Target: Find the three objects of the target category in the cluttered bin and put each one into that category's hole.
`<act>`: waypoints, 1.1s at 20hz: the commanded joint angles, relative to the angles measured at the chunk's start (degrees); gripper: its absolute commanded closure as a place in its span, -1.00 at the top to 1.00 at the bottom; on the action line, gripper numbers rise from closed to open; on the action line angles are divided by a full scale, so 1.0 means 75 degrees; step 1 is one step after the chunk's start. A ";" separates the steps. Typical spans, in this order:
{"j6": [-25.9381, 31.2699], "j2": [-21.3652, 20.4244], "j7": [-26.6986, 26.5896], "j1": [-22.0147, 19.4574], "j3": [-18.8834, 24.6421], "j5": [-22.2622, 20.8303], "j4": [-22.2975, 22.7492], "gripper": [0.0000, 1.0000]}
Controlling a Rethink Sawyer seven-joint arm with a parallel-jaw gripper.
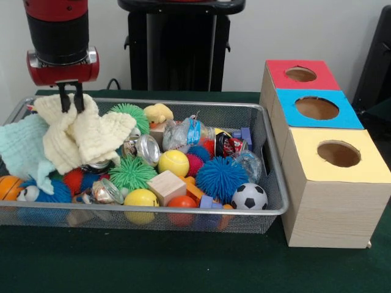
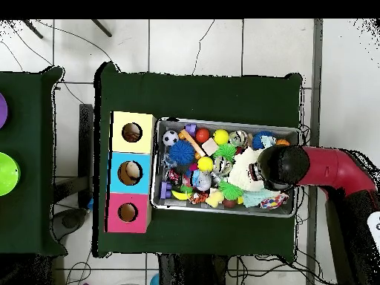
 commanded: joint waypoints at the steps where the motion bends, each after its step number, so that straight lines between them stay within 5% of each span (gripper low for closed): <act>1: -0.0211 0.0216 -0.1800 -0.0149 0.0718 -0.0249 0.0058 1.00; 11: -0.0095 0.0180 -0.1728 -0.0097 0.0764 -0.0328 0.0086 1.00; 22: -0.1008 0.0374 -0.0407 0.0164 0.1237 0.0301 0.0204 1.00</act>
